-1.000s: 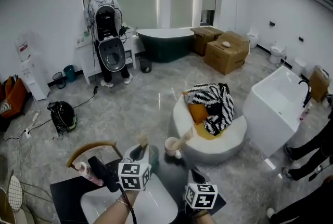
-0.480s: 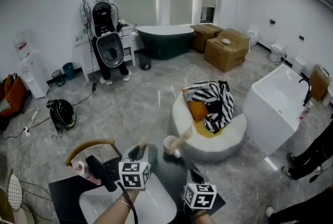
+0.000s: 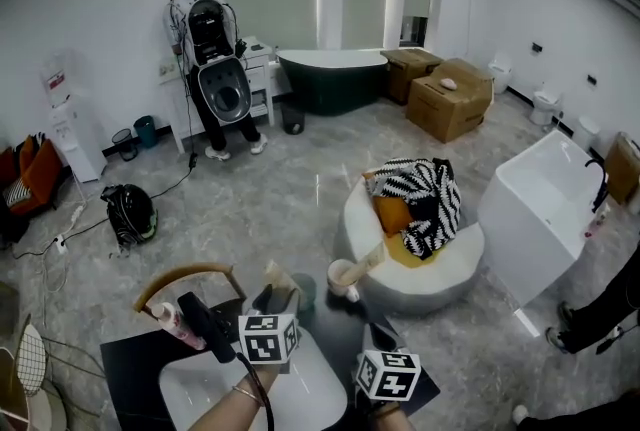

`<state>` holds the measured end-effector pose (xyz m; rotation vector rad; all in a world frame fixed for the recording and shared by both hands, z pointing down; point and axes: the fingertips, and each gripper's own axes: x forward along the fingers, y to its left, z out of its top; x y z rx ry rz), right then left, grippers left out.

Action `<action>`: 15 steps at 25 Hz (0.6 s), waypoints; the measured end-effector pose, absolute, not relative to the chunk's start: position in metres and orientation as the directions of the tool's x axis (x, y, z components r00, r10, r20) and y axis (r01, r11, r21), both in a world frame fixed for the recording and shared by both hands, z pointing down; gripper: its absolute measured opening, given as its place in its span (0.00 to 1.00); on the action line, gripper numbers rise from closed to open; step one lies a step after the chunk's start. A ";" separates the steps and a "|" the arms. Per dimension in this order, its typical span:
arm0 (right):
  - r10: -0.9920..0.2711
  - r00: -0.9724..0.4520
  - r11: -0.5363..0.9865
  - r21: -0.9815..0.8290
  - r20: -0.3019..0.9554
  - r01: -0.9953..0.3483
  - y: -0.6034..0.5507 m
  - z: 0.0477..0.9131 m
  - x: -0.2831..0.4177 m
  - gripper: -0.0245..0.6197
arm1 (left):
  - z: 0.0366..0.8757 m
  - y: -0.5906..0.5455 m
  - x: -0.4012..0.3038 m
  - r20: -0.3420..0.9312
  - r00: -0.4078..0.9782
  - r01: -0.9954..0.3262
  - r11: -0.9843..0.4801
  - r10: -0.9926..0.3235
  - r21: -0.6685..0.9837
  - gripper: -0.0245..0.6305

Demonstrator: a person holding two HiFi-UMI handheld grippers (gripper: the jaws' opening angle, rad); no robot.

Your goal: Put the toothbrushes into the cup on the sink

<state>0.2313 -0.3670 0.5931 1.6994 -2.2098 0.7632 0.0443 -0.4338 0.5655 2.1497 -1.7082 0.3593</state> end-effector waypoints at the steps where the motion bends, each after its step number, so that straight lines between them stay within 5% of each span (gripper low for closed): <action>1: -0.820 -0.289 0.183 -0.252 0.494 -0.950 -0.367 0.592 0.230 0.04 | 0.566 -0.432 0.043 0.423 0.232 -0.972 -0.194 -0.876 0.131 0.36; 15: -0.834 -0.284 0.198 -0.224 0.473 -0.954 -0.346 0.564 0.218 0.04 | 0.550 -0.380 0.045 0.422 0.259 -0.965 -0.217 -0.869 0.146 0.36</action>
